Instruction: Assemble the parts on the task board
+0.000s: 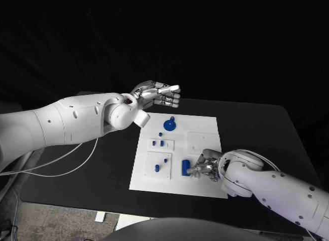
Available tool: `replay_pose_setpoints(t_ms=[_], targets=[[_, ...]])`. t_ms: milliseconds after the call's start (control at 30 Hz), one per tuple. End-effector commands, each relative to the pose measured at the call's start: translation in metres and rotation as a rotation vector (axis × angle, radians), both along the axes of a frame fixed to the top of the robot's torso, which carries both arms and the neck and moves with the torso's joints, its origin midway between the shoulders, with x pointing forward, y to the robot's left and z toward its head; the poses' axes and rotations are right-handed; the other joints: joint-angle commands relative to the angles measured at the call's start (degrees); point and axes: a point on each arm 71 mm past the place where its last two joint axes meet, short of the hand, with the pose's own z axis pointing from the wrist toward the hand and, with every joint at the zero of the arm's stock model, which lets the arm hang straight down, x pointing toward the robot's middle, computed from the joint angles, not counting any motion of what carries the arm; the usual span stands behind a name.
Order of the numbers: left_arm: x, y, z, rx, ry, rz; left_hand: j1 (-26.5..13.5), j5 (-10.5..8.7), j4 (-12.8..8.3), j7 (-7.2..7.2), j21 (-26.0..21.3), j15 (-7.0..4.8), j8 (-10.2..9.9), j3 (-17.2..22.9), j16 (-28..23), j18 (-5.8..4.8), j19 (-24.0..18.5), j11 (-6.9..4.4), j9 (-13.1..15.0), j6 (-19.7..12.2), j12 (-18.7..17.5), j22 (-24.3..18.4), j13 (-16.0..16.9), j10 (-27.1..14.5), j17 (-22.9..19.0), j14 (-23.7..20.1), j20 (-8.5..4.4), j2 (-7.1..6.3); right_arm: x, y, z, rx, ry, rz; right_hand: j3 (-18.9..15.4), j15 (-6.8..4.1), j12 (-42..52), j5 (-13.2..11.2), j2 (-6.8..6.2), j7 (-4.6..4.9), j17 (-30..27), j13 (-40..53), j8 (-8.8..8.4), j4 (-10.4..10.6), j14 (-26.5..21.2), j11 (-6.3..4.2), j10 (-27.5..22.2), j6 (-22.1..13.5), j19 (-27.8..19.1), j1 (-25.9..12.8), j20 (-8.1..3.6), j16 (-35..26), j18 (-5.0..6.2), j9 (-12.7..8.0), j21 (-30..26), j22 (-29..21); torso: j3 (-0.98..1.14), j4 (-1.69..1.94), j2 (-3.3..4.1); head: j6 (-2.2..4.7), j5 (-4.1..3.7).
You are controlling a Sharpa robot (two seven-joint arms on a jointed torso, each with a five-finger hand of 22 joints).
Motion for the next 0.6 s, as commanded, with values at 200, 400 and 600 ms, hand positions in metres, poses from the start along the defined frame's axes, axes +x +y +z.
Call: replay_pose_setpoints(t_ms=[200, 400, 600], targets=[[-0.0007, -0.0028, 0.0006, -0.007, -0.002, -0.018, 0.07, 0.28, 0.1, -0.1, -0.39, 0.07, 0.17, -0.33, -0.06, 0.19, -0.13, 0.05, 0.0, 0.1, -0.26, -0.03, -0.01, -0.25, -0.06, -0.43, 0.2, 0.68, -0.0007, 0.0013, -0.004, -0.015, 0.029, 0.012, 0.94, -0.18, 0.29, 2.09, -0.49, -0.35, -0.2, -0.14, -0.01, -1.08, -0.05, -0.06, 0.08, -0.05, 1.35, -0.12, -0.08, 0.24, -0.9, 0.05, 0.06, 4.74, 0.05, -0.1, 0.0, -0.11, -0.01], [-0.0006, -0.0033, 0.0005, -0.007, -0.002, -0.02, 0.07, 0.28, 0.1, -0.1, -0.39, 0.07, 0.17, -0.33, -0.06, 0.19, -0.13, 0.05, 0.0, 0.1, -0.26, -0.03, -0.01, -0.25, -0.06, -0.43, 0.2, 0.68, -0.0013, 0.0037, -0.0077, -0.02, 0.044, 0.017, 1.08, -0.18, 0.36, 3.21, -0.56, -0.36, -0.26, -0.14, -0.02, -1.67, -0.08, -0.07, 0.06, -0.08, 1.33, -0.2, -0.08, 0.25, -0.92, 0.05, 0.02, 4.73, 0.04, 0.02, 0.02, -0.18, -0.16], [-0.0007, -0.0025, 0.0001, -0.005, 0.001, -0.018, 0.17, 0.28, -0.03, -0.09, -0.35, 0.07, 0.18, -0.44, -0.06, 0.2, -0.12, 0.05, 0.0, 0.17, -0.27, -0.02, -0.02, -0.24, -0.06, -0.43, 0.2, 0.83, -0.0026, 0.0027, -0.0097, -0.017, 0.046, 0.018, -1.24, -0.19, 0.41, 7.13, -1.93, -0.28, -0.32, -0.15, -0.03, -2.44, -0.11, -0.04, 0.06, 0.09, 1.32, -0.48, -0.1, 0.28, -0.93, 0.04, 0.06, 4.74, -0.01, -0.06, -0.01, -0.33, -0.13]])
